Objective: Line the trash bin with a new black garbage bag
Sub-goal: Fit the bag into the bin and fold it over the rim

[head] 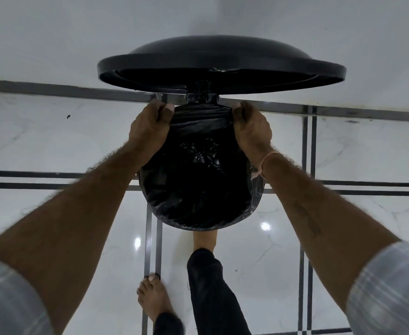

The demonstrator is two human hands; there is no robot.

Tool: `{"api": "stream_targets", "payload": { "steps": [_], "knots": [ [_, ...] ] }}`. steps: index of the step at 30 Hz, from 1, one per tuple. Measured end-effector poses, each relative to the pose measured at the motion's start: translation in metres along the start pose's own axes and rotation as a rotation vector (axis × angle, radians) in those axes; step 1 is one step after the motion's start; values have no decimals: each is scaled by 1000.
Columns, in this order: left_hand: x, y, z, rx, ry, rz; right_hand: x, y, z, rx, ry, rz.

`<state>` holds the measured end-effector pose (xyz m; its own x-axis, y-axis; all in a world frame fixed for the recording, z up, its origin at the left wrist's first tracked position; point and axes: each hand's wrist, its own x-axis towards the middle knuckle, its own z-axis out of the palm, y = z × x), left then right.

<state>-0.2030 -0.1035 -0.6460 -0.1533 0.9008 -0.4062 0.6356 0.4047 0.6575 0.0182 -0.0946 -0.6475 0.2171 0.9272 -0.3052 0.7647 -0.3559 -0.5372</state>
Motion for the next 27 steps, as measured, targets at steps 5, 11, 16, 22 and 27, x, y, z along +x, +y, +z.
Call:
{"api": "stream_targets", "payload": {
  "steps": [5,11,16,22,27],
  "knots": [
    [-9,-6,-8,-379,35,-180,-1,13,-21,278,-43,123],
    [-31,-22,0,-177,87,-123,-31,40,-11,52,81,114],
    [-22,-18,4,-119,156,-183,-14,39,-9,113,76,237],
    [-46,-34,-6,-392,131,-257,-49,51,-14,341,129,330],
    [-72,-43,4,-400,155,-251,-64,54,-5,379,138,459]
  ]
}}
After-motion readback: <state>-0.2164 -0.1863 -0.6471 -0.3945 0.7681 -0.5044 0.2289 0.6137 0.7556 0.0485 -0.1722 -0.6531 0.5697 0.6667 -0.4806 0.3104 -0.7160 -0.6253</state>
